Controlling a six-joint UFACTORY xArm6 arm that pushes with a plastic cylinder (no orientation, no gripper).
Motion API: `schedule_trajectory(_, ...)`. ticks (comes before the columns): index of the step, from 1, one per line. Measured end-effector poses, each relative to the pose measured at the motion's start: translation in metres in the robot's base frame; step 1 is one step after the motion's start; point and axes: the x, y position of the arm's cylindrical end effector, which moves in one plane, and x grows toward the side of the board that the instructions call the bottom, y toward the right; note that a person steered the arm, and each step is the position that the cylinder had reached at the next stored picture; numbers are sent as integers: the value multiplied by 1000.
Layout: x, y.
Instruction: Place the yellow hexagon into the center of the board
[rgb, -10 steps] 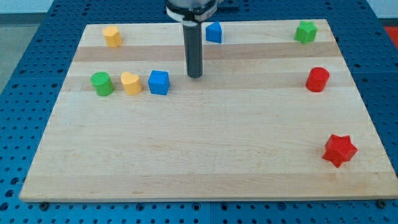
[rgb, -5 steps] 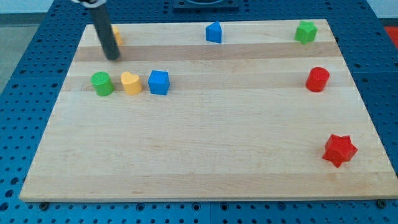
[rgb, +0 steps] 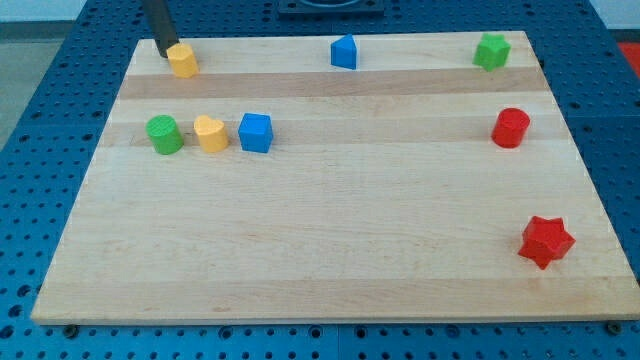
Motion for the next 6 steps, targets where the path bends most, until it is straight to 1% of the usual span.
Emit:
schedule_trajectory(1, 22, 6)
schedule_trajectory(2, 32, 23)
schedule_trajectory(3, 35, 53)
schedule_trajectory(4, 51, 69)
schedule_trajectory(6, 81, 76)
